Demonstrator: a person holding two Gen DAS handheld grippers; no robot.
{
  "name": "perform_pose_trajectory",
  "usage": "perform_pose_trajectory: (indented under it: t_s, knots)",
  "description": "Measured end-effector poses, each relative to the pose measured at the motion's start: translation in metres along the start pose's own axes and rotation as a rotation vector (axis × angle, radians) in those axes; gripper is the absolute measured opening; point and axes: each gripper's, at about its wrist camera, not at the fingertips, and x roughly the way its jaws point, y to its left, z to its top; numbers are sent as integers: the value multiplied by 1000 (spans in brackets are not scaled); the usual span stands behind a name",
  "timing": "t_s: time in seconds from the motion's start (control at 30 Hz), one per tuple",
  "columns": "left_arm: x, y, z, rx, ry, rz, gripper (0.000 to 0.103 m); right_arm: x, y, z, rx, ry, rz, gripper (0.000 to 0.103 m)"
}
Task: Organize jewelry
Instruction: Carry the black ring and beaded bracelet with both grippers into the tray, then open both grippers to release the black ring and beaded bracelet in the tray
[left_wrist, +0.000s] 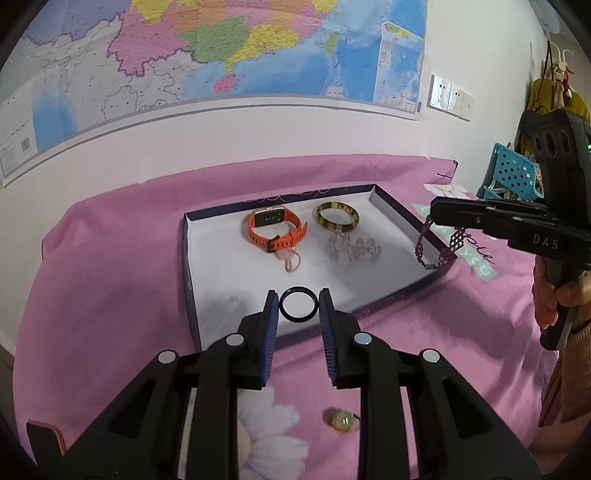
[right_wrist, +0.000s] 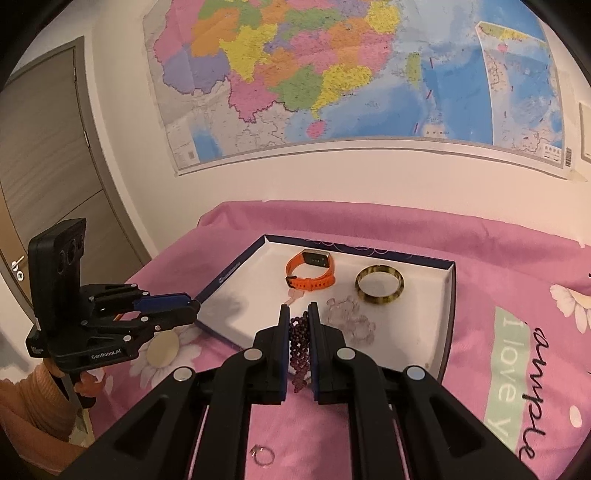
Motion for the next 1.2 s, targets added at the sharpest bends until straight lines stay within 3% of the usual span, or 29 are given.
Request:
perform_pose_trajectory:
  t_s: [0.63, 1.2]
  knots:
    - [59, 1, 20, -18, 84, -8, 23, 67, -20, 8, 87, 83, 72, 8]
    - [101, 4, 17, -39, 180, 0, 23, 88, -47, -3, 139, 143, -22, 10]
